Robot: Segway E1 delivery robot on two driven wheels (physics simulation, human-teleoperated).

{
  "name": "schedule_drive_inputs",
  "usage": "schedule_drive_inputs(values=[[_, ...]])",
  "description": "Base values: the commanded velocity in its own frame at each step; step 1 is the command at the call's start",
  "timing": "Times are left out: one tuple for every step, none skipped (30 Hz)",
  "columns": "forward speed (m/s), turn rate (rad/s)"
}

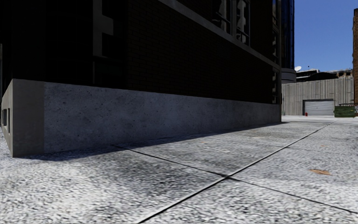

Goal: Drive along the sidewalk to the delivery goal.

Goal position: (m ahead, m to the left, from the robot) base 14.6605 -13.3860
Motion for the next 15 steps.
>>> schedule_drive_inputs(values=[[2.00,-0.80],[2.00,-0.80],[2.00,-0.80],[2.00,-0.80],[2.00,-0.80],[2.00,-0.80],[2.00,-0.80],[2.00,-0.80],[2.00,-0.80],[2.00,-0.80],[2.00,-0.80],[2.00,-0.80],[2.00,-0.80],[2.00,-0.80],[2.00,-0.80]])
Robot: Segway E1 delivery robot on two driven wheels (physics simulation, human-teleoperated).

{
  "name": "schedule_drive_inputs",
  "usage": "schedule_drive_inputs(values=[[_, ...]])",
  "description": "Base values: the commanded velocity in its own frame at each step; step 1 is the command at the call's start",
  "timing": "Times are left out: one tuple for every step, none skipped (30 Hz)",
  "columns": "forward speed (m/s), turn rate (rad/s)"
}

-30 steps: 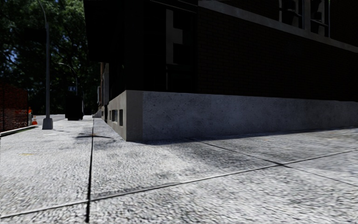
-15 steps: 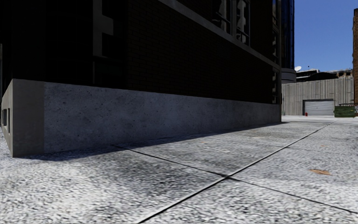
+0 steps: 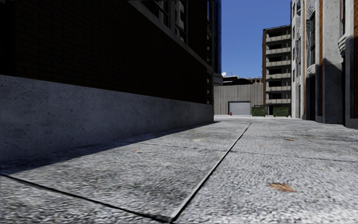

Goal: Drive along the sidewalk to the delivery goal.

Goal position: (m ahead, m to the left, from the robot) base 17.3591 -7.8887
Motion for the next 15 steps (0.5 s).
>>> schedule_drive_inputs(values=[[2.00,-0.80],[2.00,-0.80],[2.00,-0.80],[2.00,-0.80],[2.00,-0.80],[2.00,-0.80],[2.00,-0.80],[2.00,-0.80],[2.00,-0.80],[2.00,-0.80],[2.00,-0.80],[2.00,-0.80],[2.00,-0.80],[2.00,-0.80],[2.00,-0.80]])
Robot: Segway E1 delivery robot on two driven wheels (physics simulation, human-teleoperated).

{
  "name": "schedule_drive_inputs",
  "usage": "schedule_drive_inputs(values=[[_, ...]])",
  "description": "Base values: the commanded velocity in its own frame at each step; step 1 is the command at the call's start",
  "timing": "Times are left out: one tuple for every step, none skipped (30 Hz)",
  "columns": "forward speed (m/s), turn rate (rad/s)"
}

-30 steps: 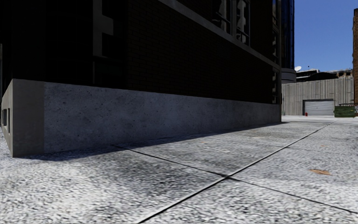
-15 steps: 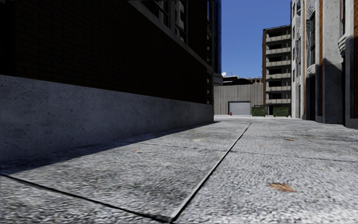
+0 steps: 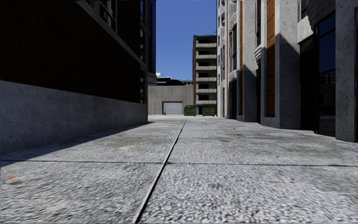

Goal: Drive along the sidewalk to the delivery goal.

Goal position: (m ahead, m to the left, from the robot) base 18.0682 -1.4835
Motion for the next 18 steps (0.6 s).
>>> schedule_drive_inputs(values=[[2.00,-0.80],[2.00,-0.80],[2.00,-0.80],[2.00,-0.80],[2.00,-0.80],[2.00,-0.79],[2.00,-0.29],[2.00,-0.29],[2.00,0.00],[2.00,0.00],[2.00,0.00],[2.00,0.00],[2.00,0.00],[2.00,0.00],[2.00,0.00],[2.00,0.00],[2.00,0.00],[2.00,0.00]])
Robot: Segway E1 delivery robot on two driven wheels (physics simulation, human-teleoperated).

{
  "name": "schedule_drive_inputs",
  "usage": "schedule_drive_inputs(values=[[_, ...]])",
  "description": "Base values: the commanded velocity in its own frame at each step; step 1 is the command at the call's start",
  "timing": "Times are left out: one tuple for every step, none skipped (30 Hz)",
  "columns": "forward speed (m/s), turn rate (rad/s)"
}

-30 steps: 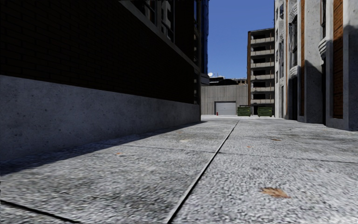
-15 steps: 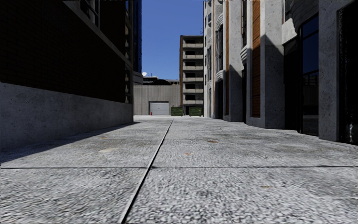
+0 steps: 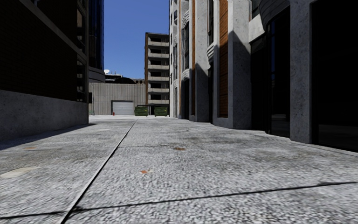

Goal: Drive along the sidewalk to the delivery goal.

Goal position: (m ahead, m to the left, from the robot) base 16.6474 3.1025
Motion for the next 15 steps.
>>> schedule_drive_inputs(values=[[2.00,0.00],[2.00,0.00],[2.00,0.00],[2.00,0.00],[2.00,0.00],[2.00,0.00],[2.00,0.00],[2.00,0.00],[2.00,0.00],[2.00,0.00],[2.00,0.00],[2.00,0.00],[2.00,0.00],[2.00,0.00],[2.00,0.00]])
